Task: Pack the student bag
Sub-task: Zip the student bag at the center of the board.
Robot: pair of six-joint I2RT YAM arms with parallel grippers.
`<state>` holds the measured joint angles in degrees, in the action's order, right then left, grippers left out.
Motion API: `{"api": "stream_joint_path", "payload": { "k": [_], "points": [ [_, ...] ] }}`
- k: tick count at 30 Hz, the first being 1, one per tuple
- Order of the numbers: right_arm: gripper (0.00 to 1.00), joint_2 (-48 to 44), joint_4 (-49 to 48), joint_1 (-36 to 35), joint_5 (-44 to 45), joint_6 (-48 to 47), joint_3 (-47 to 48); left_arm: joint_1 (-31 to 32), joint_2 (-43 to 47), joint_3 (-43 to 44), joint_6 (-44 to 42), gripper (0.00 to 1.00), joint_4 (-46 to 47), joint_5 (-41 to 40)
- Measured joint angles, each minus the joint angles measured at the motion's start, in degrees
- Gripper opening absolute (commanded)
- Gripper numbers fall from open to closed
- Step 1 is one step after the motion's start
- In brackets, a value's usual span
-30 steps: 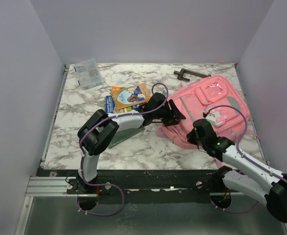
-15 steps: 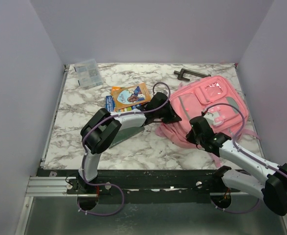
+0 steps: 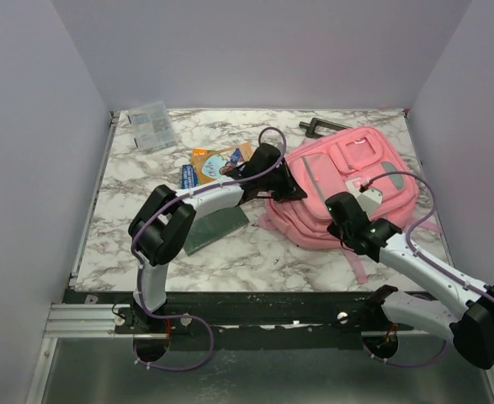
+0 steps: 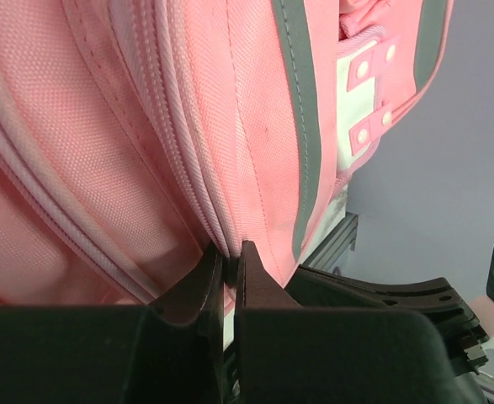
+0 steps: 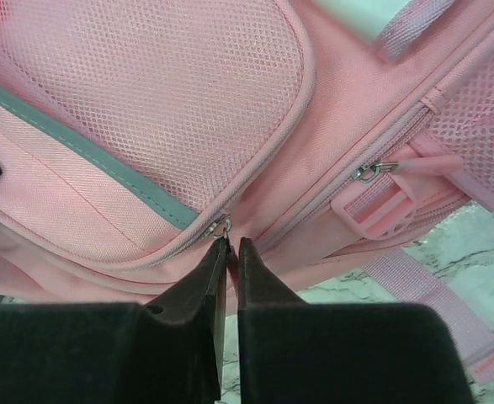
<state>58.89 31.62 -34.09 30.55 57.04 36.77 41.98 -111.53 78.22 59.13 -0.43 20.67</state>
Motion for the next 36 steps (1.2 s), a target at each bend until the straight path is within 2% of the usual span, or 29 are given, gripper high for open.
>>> {"api": "stream_joint_path", "payload": {
  "k": [3,9,15,21,26,36],
  "points": [
    [0.16,0.0,2.1,0.0,1.6,-1.5,1.7,-0.2,0.0,0.0,0.8,0.00,0.8,1.2],
    [0.39,-4.6,2.6,0.3,1.9,-9.2,2.4,-1.0,0.5,0.0,1.9,0.00,1.4,3.2],
    [0.57,-6.2,3.6,0.4,0.1,-13.3,5.6,-1.6,1.2,0.0,2.8,0.00,1.7,4.7],
    [0.64,-6.1,2.8,0.4,-7.4,-19.8,6.9,-1.6,1.7,0.0,4.4,0.00,2.7,6.0],
    [0.76,-6.1,2.7,0.4,-11.7,-24.1,10.1,-1.6,2.6,-0.2,5.5,0.00,3.6,7.0],
    [0.77,-5.2,1.9,0.5,-13.5,-20.7,11.9,-1.6,5.5,-2.7,8.2,0.00,6.3,7.8]
  ]
}}
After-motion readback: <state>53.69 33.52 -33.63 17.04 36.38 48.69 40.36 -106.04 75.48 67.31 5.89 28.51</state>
